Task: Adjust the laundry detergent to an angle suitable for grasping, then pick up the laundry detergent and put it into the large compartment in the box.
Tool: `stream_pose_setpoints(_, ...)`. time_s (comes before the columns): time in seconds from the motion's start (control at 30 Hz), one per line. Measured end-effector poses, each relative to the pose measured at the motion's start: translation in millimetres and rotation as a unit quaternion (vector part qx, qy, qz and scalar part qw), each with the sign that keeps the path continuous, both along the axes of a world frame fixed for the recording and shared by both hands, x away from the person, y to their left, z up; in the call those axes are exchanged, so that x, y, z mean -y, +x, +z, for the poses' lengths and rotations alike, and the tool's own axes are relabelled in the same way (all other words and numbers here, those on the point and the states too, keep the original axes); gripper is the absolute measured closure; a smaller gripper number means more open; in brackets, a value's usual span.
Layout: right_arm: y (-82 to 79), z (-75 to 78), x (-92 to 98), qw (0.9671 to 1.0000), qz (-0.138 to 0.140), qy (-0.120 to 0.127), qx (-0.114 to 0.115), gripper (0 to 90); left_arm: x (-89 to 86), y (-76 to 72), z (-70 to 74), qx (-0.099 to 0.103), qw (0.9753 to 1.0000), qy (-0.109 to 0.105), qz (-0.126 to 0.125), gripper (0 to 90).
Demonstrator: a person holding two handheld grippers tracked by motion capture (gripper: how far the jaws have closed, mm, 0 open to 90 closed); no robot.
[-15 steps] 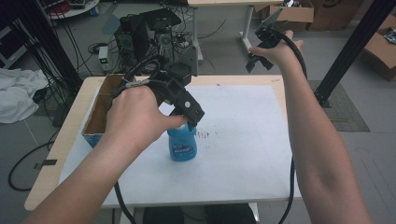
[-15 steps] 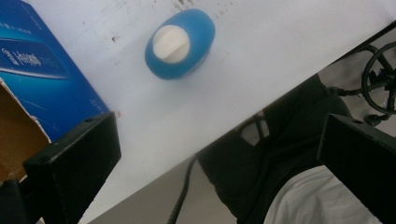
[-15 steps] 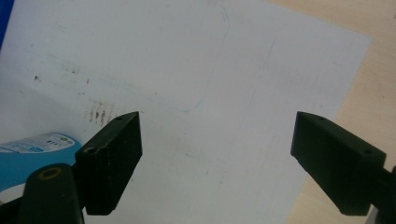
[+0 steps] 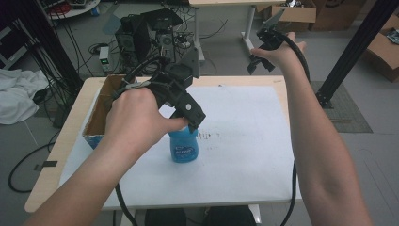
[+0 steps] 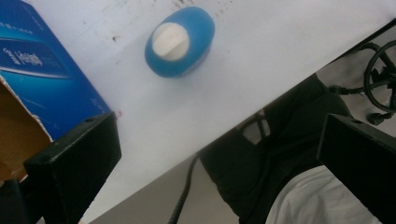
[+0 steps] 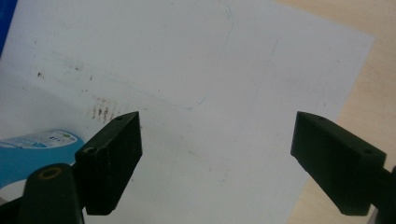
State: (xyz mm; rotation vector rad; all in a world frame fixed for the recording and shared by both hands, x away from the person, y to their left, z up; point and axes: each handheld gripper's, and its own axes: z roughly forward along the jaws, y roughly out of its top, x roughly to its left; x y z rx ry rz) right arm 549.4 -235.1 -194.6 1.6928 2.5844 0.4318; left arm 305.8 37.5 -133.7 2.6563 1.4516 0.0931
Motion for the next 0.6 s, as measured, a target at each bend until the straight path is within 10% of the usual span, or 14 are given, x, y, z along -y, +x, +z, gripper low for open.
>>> stream_pose_setpoints(0.6, -2.3, 2.0, 6.0, 1.0000, -0.006, 0.004, 0.004, 16.5, 1.0, 1.0, 4.3, 0.004, 1.0000, -0.001, -0.006, 0.1)
